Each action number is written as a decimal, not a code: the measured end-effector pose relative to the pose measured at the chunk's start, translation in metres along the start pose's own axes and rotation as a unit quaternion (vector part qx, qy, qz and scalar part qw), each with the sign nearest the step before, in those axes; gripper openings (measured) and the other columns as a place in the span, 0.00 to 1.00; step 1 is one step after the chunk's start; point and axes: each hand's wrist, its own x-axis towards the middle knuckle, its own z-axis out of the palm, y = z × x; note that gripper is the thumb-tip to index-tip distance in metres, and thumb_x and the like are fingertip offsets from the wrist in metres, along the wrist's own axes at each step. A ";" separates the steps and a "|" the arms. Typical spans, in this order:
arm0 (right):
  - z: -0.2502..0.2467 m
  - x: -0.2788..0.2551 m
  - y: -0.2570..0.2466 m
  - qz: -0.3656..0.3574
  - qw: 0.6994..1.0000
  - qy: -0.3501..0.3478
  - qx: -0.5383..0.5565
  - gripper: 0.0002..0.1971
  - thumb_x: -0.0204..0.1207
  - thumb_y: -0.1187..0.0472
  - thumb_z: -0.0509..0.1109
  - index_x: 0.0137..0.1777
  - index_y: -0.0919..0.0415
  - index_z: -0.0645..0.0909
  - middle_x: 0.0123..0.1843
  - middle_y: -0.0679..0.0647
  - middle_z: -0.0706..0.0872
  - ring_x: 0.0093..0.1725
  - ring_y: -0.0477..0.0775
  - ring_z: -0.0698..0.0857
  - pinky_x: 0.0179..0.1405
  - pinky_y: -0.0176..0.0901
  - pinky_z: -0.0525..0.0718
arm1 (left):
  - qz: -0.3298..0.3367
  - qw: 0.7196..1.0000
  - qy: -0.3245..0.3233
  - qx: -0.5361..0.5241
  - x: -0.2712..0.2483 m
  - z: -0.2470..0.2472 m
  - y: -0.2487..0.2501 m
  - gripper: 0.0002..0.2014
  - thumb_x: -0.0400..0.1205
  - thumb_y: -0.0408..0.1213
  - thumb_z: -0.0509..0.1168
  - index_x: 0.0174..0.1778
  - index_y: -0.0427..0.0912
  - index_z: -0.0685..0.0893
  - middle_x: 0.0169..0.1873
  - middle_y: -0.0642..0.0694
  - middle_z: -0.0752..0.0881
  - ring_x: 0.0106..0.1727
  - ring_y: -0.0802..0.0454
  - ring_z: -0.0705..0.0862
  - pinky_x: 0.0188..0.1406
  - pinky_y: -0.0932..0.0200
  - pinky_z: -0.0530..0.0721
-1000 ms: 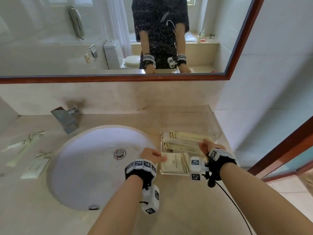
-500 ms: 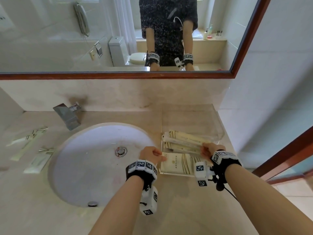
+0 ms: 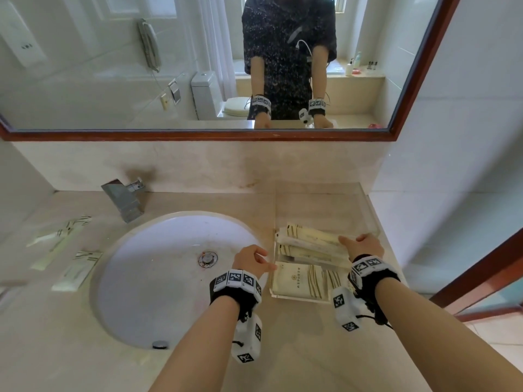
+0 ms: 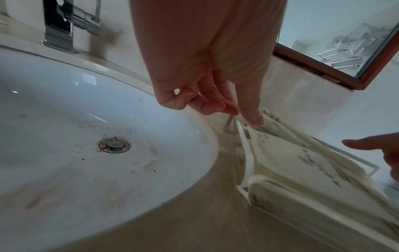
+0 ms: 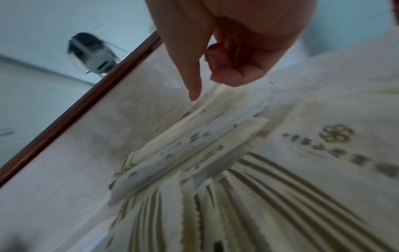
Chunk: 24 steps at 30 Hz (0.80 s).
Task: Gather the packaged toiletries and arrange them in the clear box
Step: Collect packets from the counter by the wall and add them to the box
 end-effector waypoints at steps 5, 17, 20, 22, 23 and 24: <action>0.027 -0.021 -0.049 -0.149 0.988 -0.038 -0.028 0.11 0.72 0.57 0.74 0.41 0.61 0.75 0.34 0.52 0.78 0.39 0.55 0.76 0.40 0.41 0.72 | -0.002 1.000 0.027 -0.010 -0.001 -0.030 -0.006 0.18 0.71 0.37 0.77 0.55 0.39 0.83 0.36 0.52 0.82 0.43 0.53 0.81 0.42 0.65 0.77; 0.184 -0.124 -0.150 -0.247 0.934 -0.256 -0.024 0.17 0.70 0.59 0.77 0.29 0.56 0.70 0.27 0.50 0.75 0.26 0.48 0.74 0.24 0.39 0.78 | -0.073 0.984 0.153 -0.054 -0.002 -0.169 -0.100 0.19 0.70 0.38 0.78 0.54 0.37 0.85 0.40 0.46 0.85 0.42 0.52 0.81 0.45 0.62 0.77; 0.235 -0.158 -0.165 -0.256 0.920 -0.293 -0.045 0.17 0.69 0.59 0.78 0.28 0.56 0.71 0.27 0.51 0.75 0.28 0.47 0.75 0.22 0.38 0.78 | -0.103 0.978 0.170 -0.062 -0.005 -0.211 -0.137 0.18 0.70 0.39 0.77 0.54 0.38 0.84 0.41 0.48 0.84 0.42 0.52 0.81 0.44 0.62 0.76; 0.270 -0.184 -0.175 -0.268 0.906 -0.321 -0.065 0.17 0.69 0.58 0.78 0.28 0.56 0.71 0.28 0.50 0.76 0.30 0.48 0.76 0.21 0.37 0.77 | -0.116 0.973 0.190 -0.063 -0.002 -0.242 -0.164 0.18 0.70 0.39 0.78 0.54 0.38 0.85 0.40 0.48 0.84 0.42 0.52 0.81 0.46 0.62 0.76; 0.285 -0.195 -0.179 -0.273 0.899 -0.333 -0.078 0.17 0.69 0.58 0.78 0.29 0.56 0.72 0.29 0.50 0.76 0.31 0.49 0.77 0.20 0.37 0.77 | -0.120 0.970 0.199 -0.066 0.001 -0.255 -0.175 0.19 0.69 0.38 0.78 0.54 0.37 0.85 0.40 0.48 0.84 0.42 0.52 0.81 0.46 0.62 0.77; 0.306 -0.210 -0.187 -0.275 0.892 -0.347 -0.090 0.16 0.69 0.57 0.78 0.29 0.56 0.72 0.30 0.50 0.77 0.32 0.49 0.77 0.21 0.36 0.77 | -0.125 0.968 0.206 -0.067 0.005 -0.274 -0.189 0.19 0.69 0.37 0.78 0.54 0.37 0.86 0.40 0.47 0.84 0.43 0.52 0.81 0.47 0.63 0.77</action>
